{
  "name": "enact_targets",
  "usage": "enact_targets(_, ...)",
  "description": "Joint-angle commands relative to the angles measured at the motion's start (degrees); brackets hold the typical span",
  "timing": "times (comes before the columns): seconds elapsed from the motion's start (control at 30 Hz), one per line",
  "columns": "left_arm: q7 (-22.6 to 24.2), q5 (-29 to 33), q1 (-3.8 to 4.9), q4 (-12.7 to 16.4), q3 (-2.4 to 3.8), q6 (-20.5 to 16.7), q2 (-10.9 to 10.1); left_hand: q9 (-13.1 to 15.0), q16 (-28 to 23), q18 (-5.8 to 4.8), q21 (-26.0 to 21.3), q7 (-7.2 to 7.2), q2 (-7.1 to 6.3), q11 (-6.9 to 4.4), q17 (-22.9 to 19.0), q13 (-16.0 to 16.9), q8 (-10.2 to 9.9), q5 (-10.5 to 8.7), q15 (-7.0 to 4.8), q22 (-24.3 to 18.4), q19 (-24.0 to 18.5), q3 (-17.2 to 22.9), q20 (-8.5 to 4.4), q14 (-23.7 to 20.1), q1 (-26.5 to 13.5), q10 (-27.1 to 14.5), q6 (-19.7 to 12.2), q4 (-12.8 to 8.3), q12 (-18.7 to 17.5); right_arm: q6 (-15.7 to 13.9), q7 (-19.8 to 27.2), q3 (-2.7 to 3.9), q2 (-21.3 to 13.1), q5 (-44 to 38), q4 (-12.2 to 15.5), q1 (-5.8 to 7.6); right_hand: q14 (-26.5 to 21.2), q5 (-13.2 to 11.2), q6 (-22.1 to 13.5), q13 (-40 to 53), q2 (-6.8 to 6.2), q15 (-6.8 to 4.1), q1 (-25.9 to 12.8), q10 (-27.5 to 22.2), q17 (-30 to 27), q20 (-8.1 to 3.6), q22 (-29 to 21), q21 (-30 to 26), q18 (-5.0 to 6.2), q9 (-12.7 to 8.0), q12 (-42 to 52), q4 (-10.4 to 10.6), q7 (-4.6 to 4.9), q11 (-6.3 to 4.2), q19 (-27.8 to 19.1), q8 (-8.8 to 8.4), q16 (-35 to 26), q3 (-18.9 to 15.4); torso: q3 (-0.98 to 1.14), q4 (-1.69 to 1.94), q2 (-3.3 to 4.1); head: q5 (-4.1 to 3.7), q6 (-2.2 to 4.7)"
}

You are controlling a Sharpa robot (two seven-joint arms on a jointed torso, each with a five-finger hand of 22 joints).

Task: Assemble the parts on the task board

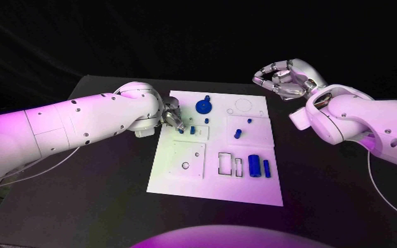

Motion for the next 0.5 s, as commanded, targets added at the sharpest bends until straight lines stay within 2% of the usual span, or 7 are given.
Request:
enact_targets(0.03,0.30,0.87,-0.14,0.09,-0.10,1.71,0.29,-0.11,0.26,-0.56,0.23,-1.59,-0.01,-0.37,14.28,0.05,-0.43,-0.07,-0.43,3.73,1.23,-0.99,-0.50,5.73,-0.87,0.11,1.35,0.67,0.32,0.44,0.60,0.00,0.02,-0.35,0.05,-0.03,3.57,0.36,-0.43,-0.07,0.03,-0.43,0.38,-0.18,5.34,-0.26,8.97,-0.32,0.72,-0.10,0.10,0.09,-0.05,-0.40,0.64,0.22,-0.32,-0.40,0.00,0.05,-0.02,-0.01,0.04)
enact_targets(0.2,0.30,0.84,-0.14,-0.11,-0.10,1.59,0.36,-0.25,0.28,-0.58,0.24,-1.61,-0.06,-0.38,14.30,0.17,-0.64,-0.40,-0.44,3.80,1.26,-3.72,-0.54,5.74,-2.33,0.09,1.83,2.51,0.42,0.31,0.69,0.00,0.02,-0.26,0.04,-0.03,3.55,-0.12,-0.57,-0.31,0.03,-0.41,-0.17,-0.38,5.28,-0.25,8.88,-0.53,0.77,-0.19,-0.11,0.34,-0.03,-0.36,0.55,0.33,-0.38,-0.97,-0.01,0.01,0.01,0.00,0.02)
enact_targets(0.27,0.30,0.76,-0.14,-0.20,-0.11,1.56,0.39,-0.30,0.29,-0.59,0.25,-1.58,-0.29,-0.29,14.32,0.27,-0.76,-0.64,-0.41,3.86,1.29,-6.14,-0.56,5.74,-3.32,0.07,2.15,3.80,0.51,0.27,0.73,0.00,0.01,-0.24,0.04,-0.03,3.54,-0.50,-0.63,-0.40,0.12,-0.40,-0.43,-0.46,5.21,-0.24,8.86,-0.58,0.78,-0.23,-0.19,0.39,-0.02,-0.36,0.53,0.39,-0.42,-1.22,0.00,0.00,0.02,0.04,0.05)
enact_targets(0.5,0.29,0.55,-0.14,-0.61,-0.11,1.54,0.42,-0.45,0.34,-0.64,0.32,-1.54,-0.18,-0.31,14.42,0.58,-1.18,-0.68,-0.42,4.10,1.40,-11.17,-0.55,5.77,-3.88,0.06,2.50,6.34,0.74,0.21,0.85,0.00,-0.04,-0.16,0.06,-0.03,3.53,-1.09,-0.74,-0.54,0.32,-0.39,-1.28,-0.55,5.19,-0.23,8.79,-0.74,0.81,-0.33,-0.29,0.47,-0.02,-0.35,0.47,0.55,-0.46,-1.96,0.01,0.02,-0.02,-0.03,0.01)
